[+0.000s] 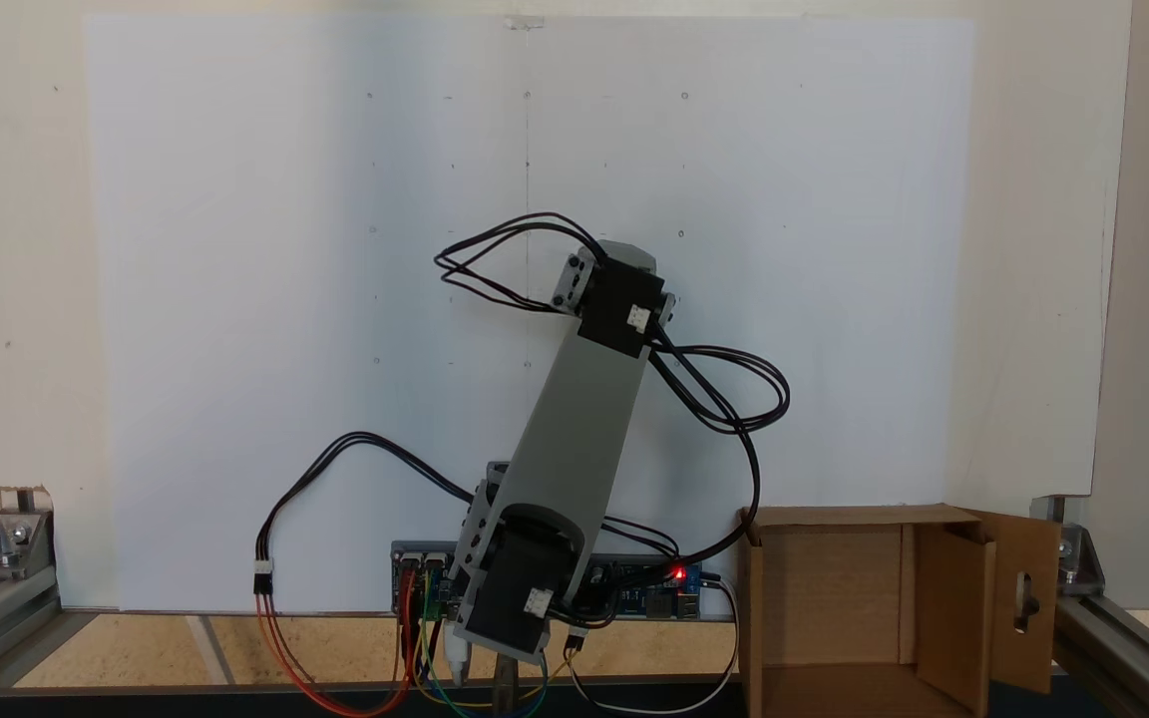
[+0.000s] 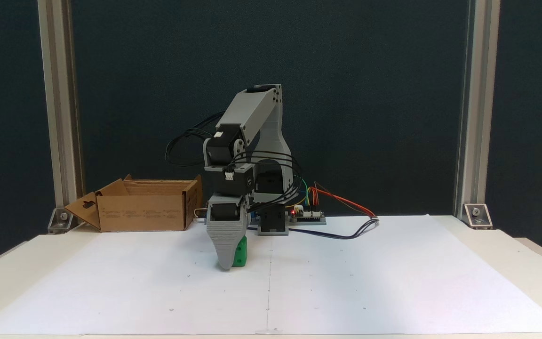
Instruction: Grasp a green dice and put it in the bin.
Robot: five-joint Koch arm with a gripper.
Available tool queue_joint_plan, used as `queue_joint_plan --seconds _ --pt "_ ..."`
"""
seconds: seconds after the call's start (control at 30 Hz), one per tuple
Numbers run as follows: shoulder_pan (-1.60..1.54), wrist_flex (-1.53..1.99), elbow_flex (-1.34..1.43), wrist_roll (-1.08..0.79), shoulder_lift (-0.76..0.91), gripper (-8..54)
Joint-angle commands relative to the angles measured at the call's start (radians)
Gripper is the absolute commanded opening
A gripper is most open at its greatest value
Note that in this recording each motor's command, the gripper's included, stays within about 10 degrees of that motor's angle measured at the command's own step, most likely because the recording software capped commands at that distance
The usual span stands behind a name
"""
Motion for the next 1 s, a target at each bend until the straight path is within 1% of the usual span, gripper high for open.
queue_joint_plan --seconds 0.0,0.13,0.17,0.3,0.4,0.63,0.77,0.97 --pt "0.0 -0.014 -0.005 -0.058 0.002 28.9" --pt "0.0 -0.081 0.023 -0.057 0.002 14.7" --pt "0.0 -0.091 0.023 -0.055 0.002 12.0" --pt "-0.008 -0.11 0.017 -0.054 0.014 11.6" --pt "-0.006 -0.087 -0.058 0.003 0.055 11.6" --pt "0.012 0.279 -0.477 0.106 0.14 11.6" --pt "0.06 0.485 -0.676 0.117 0.16 11.6" --pt "0.262 0.48 -0.699 0.115 0.206 11.6"
